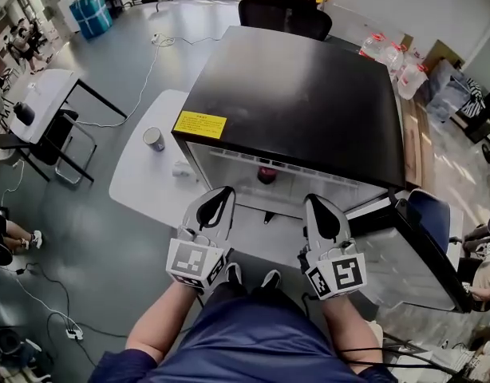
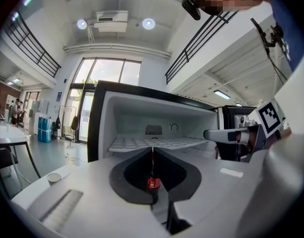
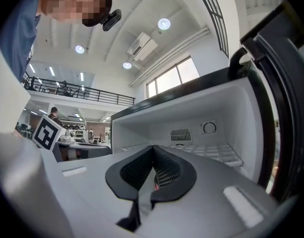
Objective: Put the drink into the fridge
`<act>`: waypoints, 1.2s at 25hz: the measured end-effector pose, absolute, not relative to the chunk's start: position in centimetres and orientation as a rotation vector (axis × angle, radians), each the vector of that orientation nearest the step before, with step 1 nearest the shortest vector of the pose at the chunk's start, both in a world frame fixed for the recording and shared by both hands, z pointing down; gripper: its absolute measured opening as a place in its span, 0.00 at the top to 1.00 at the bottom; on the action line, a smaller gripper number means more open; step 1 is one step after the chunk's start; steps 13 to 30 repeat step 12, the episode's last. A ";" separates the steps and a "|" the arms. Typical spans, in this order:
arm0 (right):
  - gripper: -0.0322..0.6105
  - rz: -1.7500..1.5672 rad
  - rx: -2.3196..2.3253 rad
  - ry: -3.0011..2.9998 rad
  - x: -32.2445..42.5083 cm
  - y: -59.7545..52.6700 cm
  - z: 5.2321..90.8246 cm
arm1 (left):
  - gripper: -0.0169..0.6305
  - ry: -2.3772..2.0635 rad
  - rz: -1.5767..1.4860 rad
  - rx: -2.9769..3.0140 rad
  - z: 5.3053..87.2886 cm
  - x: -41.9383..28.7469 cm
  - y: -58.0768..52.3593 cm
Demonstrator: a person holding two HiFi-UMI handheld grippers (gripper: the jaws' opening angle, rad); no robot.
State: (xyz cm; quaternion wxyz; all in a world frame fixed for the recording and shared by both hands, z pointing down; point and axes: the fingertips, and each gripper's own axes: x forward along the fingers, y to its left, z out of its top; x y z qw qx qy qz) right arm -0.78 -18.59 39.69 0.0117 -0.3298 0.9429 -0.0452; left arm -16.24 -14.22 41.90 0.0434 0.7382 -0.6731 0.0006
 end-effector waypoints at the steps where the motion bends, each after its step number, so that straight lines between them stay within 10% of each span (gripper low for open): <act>1: 0.94 -0.144 -1.032 2.943 -0.8 -18.4 39.8 | 0.96 -2.052 0.003 2.255 42.1 -16.2 -14.1; 30: 0.94 -0.147 -1.073 2.945 -0.2 -18.0 40.2 | 0.96 -2.000 0.016 2.265 43.7 -15.6 -13.8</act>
